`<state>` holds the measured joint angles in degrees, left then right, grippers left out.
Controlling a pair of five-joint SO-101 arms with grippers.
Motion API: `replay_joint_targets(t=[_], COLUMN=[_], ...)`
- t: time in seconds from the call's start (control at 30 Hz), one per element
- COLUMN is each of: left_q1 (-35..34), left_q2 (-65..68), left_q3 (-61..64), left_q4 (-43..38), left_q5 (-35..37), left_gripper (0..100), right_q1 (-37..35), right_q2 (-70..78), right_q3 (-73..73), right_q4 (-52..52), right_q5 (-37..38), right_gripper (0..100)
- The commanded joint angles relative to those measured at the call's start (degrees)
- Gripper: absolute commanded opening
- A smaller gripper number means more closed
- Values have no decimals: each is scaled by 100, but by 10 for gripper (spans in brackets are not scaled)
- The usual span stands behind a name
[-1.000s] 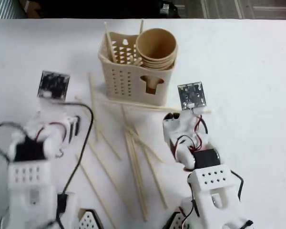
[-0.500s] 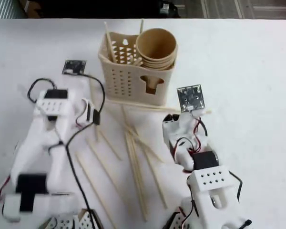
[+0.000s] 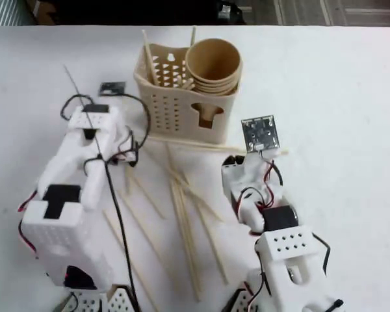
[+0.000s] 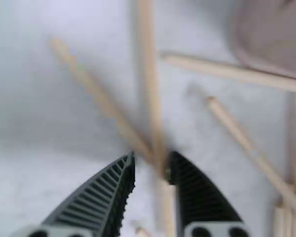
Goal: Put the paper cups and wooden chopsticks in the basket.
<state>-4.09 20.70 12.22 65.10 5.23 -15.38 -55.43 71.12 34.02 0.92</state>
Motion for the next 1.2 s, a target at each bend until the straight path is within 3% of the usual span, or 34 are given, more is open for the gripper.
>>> replay_joint_targets(t=[0.0, 0.33, 0.67, 0.87, 1.17], left_q1=[22, 4, -13, -13, 48], left_q2=[277, 13, -2246, -3574, -4312], left_q3=[-510, -633, -624, -686, -2286], left_q4=[264, 774, 1380, 1354, 1029], left_q5=[44, 35, 35, 35, 79], left_gripper=[18, 22, 22, 22, 21], right_q1=[84, 84, 84, 84, 84], right_q2=[-136, -145, -145, -163, -145], right_q3=[-53, -44, -44, -44, -44], right_q4=[-110, -92, -92, -84, -84], right_q5=[-53, -35, -26, -26, -26], right_gripper=[41, 42, 42, 42, 41])
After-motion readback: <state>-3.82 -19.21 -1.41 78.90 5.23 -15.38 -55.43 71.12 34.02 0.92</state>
